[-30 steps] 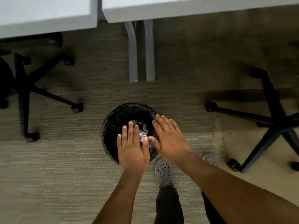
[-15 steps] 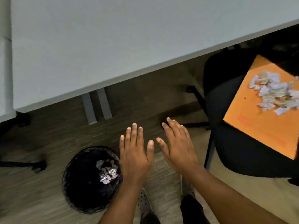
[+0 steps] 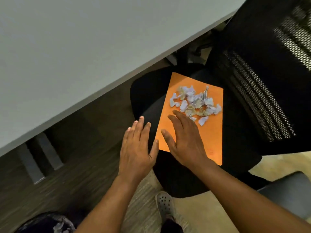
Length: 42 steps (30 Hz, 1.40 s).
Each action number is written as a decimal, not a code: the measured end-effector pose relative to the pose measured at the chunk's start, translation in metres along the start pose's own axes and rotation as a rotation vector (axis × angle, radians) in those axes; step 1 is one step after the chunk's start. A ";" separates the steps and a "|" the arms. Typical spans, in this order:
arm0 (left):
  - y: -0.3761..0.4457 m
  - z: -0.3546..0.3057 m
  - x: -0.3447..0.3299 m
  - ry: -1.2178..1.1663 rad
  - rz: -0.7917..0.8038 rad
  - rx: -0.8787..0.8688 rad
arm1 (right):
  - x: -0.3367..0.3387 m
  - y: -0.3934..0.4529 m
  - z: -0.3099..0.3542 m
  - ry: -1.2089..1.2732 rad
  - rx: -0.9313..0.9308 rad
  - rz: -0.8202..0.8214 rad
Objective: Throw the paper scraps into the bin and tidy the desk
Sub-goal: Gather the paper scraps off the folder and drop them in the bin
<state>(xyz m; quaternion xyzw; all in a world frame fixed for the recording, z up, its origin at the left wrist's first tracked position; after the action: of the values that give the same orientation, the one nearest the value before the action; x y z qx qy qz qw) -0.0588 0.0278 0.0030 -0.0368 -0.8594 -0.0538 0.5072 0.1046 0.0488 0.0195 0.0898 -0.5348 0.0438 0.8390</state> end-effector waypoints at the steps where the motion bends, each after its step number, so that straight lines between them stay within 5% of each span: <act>1: 0.009 -0.007 -0.006 0.007 0.015 -0.025 | 0.002 0.003 -0.015 -0.004 -0.040 -0.012; 9: 0.086 -0.041 -0.067 0.155 0.165 -0.114 | 0.013 0.029 -0.135 -0.105 -0.350 -0.121; 14: 0.130 -0.057 -0.094 0.186 0.198 -0.187 | 0.004 0.047 -0.179 -0.124 -0.288 -0.048; 26: 0.124 -0.069 -0.129 0.197 0.063 -0.320 | -0.031 0.035 -0.160 -0.247 -0.022 -0.003; 34: 0.127 -0.070 -0.130 0.355 0.087 -0.350 | -0.031 0.037 -0.159 -0.258 -0.035 -0.011; 42: 0.127 -0.071 -0.125 0.216 0.104 -0.375 | -0.025 0.038 -0.160 -0.129 -0.026 -0.069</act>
<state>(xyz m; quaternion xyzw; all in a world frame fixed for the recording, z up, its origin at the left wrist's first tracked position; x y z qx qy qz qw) 0.0781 0.1430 -0.0651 -0.1689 -0.7719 -0.1899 0.5827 0.2294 0.1181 -0.0649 0.0999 -0.5849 0.0021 0.8049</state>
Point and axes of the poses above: each hand's wrist, its own y-axis towards the middle knuckle, its own x-axis out of the back of the hand, z = x × y, the point moved 2 cm from there along y, towards the middle knuckle, and after that the axes turned 2 degrees about x, right-handed, at the moved point
